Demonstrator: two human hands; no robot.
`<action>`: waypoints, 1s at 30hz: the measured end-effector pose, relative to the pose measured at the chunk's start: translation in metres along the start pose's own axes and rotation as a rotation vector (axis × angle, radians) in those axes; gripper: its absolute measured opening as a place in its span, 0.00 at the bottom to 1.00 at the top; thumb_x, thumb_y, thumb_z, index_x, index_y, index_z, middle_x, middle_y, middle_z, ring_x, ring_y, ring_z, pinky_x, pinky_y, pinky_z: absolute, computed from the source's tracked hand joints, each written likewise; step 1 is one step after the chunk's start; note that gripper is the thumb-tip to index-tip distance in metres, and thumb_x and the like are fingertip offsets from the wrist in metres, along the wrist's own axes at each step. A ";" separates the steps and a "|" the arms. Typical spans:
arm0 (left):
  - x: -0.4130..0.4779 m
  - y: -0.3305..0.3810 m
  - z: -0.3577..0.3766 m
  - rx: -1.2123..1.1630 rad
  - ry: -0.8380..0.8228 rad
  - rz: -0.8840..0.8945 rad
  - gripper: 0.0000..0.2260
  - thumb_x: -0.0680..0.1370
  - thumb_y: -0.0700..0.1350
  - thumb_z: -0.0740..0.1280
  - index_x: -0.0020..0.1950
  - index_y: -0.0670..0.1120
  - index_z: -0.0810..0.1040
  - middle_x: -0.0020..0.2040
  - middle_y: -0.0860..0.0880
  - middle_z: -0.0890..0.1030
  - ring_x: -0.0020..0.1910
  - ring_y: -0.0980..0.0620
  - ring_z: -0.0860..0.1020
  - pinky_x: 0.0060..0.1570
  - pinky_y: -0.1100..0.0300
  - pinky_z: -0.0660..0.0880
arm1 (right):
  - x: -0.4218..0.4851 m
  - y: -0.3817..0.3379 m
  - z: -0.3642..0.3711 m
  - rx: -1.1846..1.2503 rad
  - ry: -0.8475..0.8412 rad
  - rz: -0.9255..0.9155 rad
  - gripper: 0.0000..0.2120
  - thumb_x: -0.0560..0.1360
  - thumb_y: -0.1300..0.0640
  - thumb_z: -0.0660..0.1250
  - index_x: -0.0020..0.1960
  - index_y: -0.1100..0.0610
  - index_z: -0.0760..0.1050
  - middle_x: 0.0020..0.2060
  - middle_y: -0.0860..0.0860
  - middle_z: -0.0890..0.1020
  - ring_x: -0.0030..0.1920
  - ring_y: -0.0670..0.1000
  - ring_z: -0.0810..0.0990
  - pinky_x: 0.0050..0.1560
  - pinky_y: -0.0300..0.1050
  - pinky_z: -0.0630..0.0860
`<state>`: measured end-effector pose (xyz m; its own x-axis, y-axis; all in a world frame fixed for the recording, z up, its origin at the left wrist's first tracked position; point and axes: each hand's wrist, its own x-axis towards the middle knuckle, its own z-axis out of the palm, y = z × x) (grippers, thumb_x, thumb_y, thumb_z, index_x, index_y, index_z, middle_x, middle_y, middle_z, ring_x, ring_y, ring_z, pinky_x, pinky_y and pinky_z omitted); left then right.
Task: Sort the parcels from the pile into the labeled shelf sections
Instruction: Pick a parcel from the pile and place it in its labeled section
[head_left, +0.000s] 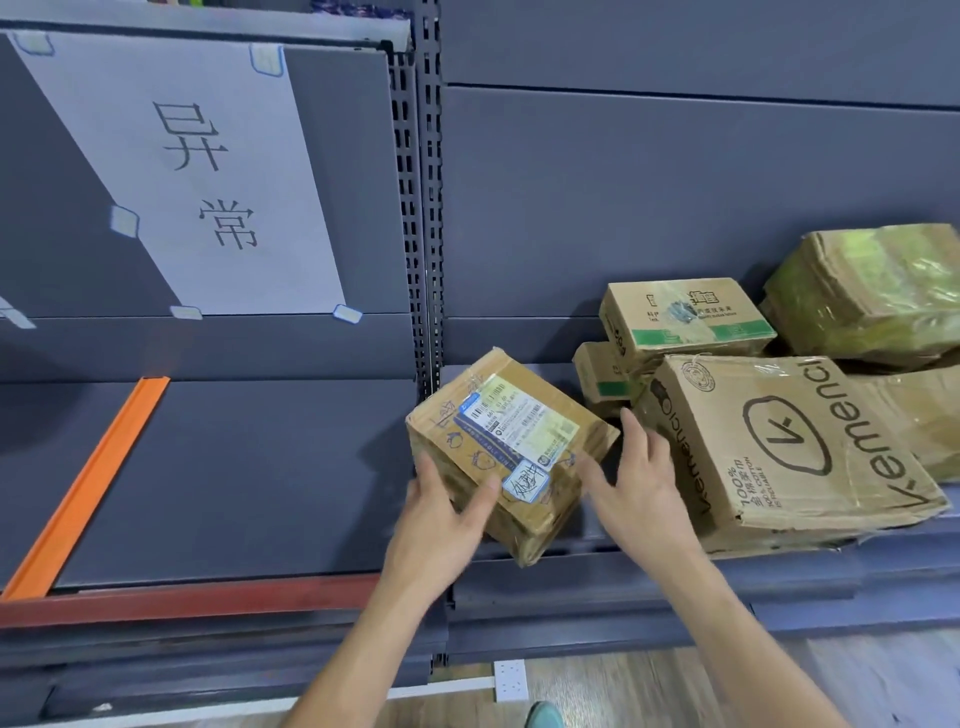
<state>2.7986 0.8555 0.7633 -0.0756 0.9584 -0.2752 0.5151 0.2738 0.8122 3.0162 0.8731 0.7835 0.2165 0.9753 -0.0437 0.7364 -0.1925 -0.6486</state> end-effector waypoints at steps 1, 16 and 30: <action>-0.005 0.001 0.008 0.004 -0.041 0.005 0.39 0.78 0.69 0.62 0.82 0.58 0.48 0.77 0.53 0.68 0.75 0.49 0.70 0.68 0.49 0.70 | 0.010 -0.002 -0.002 -0.059 -0.001 -0.040 0.39 0.79 0.43 0.65 0.82 0.54 0.52 0.77 0.56 0.61 0.77 0.57 0.58 0.71 0.54 0.64; 0.008 -0.007 0.011 -0.043 0.007 -0.047 0.19 0.83 0.61 0.57 0.75 0.64 0.63 0.67 0.63 0.77 0.66 0.50 0.77 0.57 0.52 0.72 | 0.005 0.015 0.008 0.019 -0.265 0.038 0.20 0.77 0.36 0.65 0.59 0.50 0.78 0.50 0.47 0.74 0.54 0.49 0.77 0.55 0.47 0.74; -0.028 -0.007 0.027 -0.330 -0.034 -0.091 0.15 0.81 0.63 0.64 0.68 0.68 0.71 0.59 0.75 0.78 0.55 0.78 0.76 0.53 0.71 0.68 | 0.002 0.040 0.018 0.447 -0.447 0.098 0.25 0.67 0.27 0.65 0.58 0.40 0.76 0.50 0.36 0.85 0.51 0.38 0.82 0.48 0.35 0.75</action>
<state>2.8207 0.8248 0.7513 -0.0773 0.9270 -0.3670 0.2027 0.3751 0.9046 3.0340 0.8689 0.7438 -0.0903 0.9249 -0.3692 0.3671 -0.3138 -0.8757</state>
